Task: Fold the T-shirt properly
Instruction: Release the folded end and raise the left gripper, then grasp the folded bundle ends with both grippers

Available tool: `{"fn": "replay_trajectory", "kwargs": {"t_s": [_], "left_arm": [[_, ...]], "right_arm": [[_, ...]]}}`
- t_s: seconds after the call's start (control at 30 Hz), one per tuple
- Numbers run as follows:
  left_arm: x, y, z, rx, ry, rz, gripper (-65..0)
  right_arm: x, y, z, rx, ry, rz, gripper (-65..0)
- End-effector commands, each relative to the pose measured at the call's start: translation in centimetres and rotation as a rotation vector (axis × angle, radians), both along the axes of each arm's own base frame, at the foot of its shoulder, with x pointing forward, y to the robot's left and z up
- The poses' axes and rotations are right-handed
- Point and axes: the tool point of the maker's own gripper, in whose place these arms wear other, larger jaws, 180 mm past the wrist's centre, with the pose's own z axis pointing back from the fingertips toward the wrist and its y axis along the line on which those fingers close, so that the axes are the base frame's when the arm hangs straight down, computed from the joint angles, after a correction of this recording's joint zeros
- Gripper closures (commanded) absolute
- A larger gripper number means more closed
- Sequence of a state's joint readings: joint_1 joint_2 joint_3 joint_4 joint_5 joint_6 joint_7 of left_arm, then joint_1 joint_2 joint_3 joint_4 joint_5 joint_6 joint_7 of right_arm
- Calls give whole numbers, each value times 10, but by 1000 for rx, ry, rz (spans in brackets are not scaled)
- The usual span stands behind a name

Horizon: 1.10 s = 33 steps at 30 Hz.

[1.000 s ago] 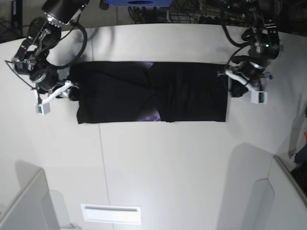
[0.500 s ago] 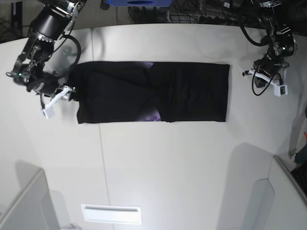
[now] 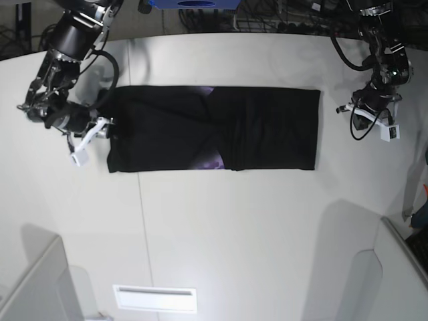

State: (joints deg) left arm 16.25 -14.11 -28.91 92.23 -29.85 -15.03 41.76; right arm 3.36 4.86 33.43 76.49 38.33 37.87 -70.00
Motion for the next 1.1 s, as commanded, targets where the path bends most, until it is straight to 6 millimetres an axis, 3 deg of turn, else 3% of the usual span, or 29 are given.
{"fn": "replay_trajectory", "kwargs": {"t_s": [0.0, 0.1, 0.17, 0.33, 0.5, 0.73, 0.87, 0.97, 1.07], "left_arm": [[8, -6, 7, -1, -30, -25, 0], [5, -24, -9, -29, 7, -66, 0], [7, -34, -17, -48, 25, -83, 0], [8, -42, -27, -83, 39, -72, 0], [8, -56, -32, -101, 48, -97, 0], [5, -109, -45, -147, 88, -224, 0], [8, -132, -46, -175, 87, -265, 0], [10, -151, -47, -197, 84, -299, 0], [10, -168, -47, -214, 87, -337, 0]], "right_arm": [[1, -4, 0, -18, 12, 14, -348], [-3, 1, -7, -4, 34, 26, -348], [-4, 15, -8, 2, 38, 66, -347], [-5, 22, -10, 11, 41, 75, -321], [-3, 16, -9, -5, 40, 70, -6], [11, -10, -2, -29, 37, -68, 0], [25, -20, 25, -86, -41, -80, 0], [34, -6, 51, -132, -93, -46, 0], [36, 23, 70, -147, -133, -5, 0]]}}
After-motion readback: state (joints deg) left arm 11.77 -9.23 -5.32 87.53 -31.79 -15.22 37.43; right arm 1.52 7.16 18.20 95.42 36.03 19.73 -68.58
